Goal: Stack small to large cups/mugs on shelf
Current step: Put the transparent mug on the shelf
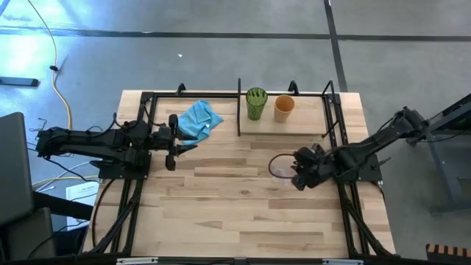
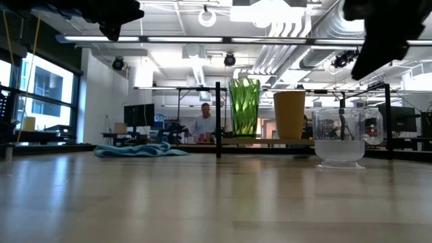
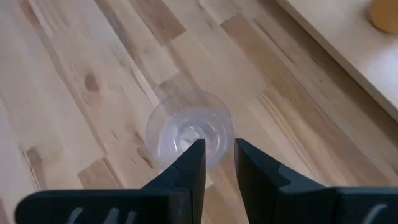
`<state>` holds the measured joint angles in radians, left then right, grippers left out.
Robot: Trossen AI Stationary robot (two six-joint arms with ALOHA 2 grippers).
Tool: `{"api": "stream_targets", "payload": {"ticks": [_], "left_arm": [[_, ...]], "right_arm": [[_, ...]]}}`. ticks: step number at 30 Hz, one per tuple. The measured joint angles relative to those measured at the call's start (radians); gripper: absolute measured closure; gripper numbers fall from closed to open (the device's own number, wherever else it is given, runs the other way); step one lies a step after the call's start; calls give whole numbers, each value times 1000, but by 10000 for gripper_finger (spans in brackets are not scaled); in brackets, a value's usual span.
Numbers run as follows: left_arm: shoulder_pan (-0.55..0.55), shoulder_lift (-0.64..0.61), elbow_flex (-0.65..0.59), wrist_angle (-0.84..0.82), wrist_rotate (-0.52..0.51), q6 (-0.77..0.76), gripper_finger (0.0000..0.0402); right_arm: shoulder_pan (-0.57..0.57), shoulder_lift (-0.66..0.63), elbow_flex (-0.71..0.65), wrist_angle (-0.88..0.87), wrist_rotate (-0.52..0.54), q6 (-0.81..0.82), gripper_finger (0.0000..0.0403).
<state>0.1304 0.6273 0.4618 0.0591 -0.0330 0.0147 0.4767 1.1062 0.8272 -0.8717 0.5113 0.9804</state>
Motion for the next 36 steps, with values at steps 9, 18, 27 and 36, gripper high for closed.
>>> {"api": "stream_targets", "payload": {"ticks": [9,18,27,36], "left_arm": [[0,12,0,0,0,-5,293],[0,12,0,-1,0,-23,293],[0,12,0,-1,0,-23,293],[0,12,0,-1,0,-23,293]], "right_arm": [[-170,13,0,98,-240,-303,326],[-324,13,0,107,-404,-548,326],[-447,13,0,163,-576,-736,326],[-522,117,0,165,-674,-835,326]]}}
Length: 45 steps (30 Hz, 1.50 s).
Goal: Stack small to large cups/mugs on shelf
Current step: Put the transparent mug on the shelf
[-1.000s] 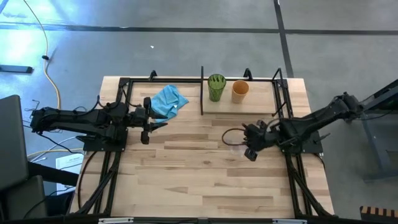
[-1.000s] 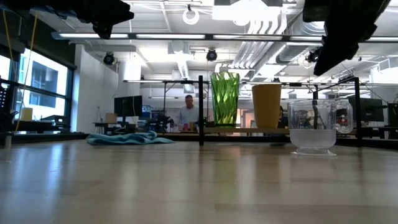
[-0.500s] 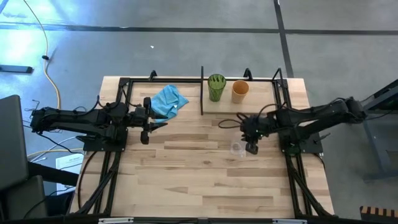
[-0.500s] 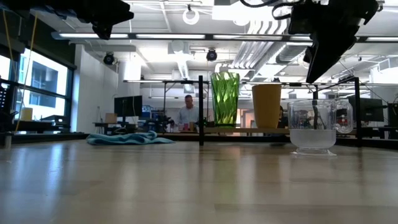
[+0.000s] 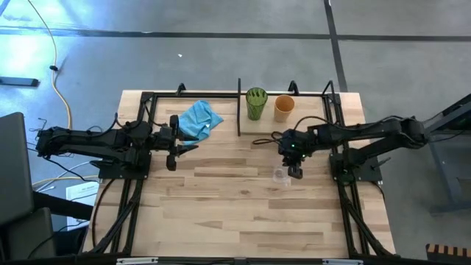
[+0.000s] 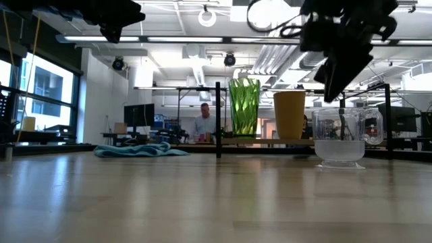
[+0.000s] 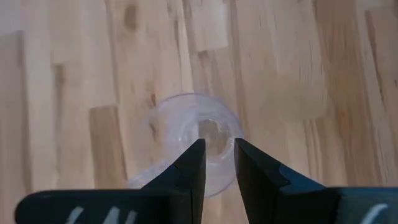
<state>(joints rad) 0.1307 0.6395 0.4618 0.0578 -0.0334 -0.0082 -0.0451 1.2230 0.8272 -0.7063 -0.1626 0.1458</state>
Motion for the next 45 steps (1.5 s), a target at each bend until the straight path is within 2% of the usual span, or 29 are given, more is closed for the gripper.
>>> {"api": "stream_targets", "payload": {"ticks": [11,22,45], "left_arm": [[0,0,0,-9,0,0,293],[0,0,0,-17,0,0,293],[0,0,0,-16,0,0,293]], "right_arm": [[-48,100,2,13,-14,-75,326],[-73,107,2,43,-59,-76,326],[-73,107,2,38,-48,-49,328]]}}
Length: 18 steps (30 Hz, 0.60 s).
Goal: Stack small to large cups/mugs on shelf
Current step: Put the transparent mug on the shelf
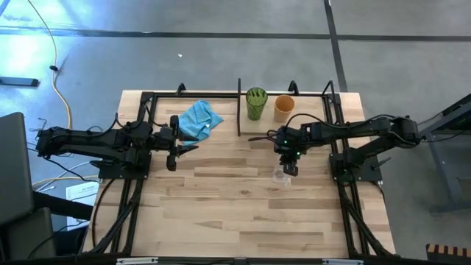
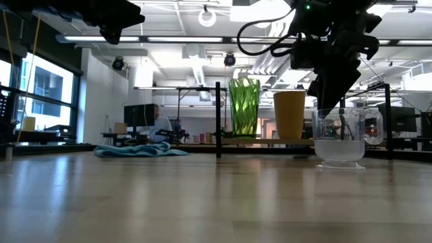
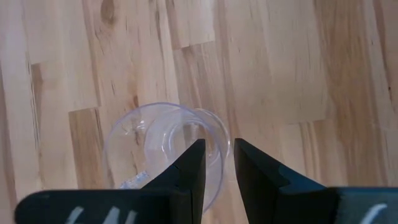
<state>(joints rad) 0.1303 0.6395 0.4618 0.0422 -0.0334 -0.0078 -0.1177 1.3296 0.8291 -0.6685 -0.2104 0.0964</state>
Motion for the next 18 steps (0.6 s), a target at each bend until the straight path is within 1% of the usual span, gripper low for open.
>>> {"api": "stream_targets", "payload": {"ticks": [18], "left_arm": [[0,0,0,1,0,0,293]], "right_arm": [[0,4,0,-13,26,0,328]]}}
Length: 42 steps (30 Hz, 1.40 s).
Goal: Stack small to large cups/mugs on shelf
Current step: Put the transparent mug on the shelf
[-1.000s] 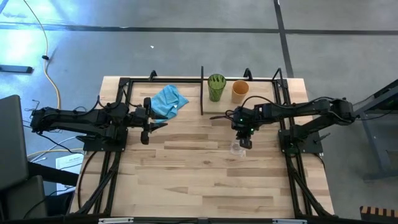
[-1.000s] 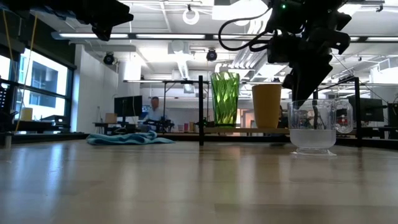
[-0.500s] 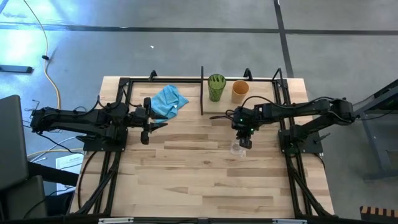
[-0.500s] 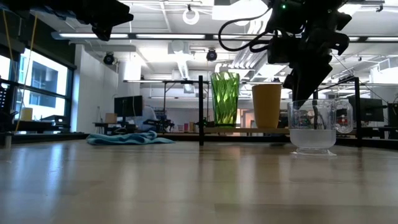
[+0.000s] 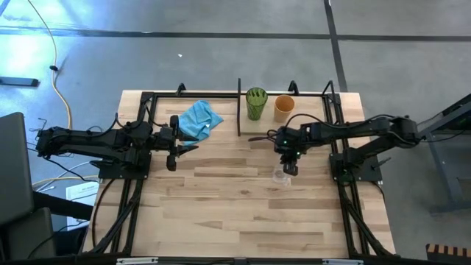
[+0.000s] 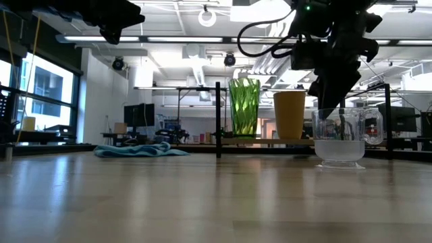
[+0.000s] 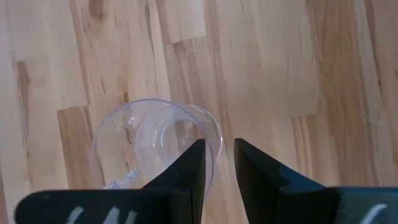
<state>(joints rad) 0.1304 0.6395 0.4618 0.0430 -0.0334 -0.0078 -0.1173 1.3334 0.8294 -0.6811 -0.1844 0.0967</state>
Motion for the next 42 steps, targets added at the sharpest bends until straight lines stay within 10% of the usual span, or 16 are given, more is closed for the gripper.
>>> {"api": "stream_targets", "payload": {"ticks": [42], "left_arm": [[0,0,0,-15,0,0,293]], "right_arm": [[0,-40,18,-125,32,35,402]]}}
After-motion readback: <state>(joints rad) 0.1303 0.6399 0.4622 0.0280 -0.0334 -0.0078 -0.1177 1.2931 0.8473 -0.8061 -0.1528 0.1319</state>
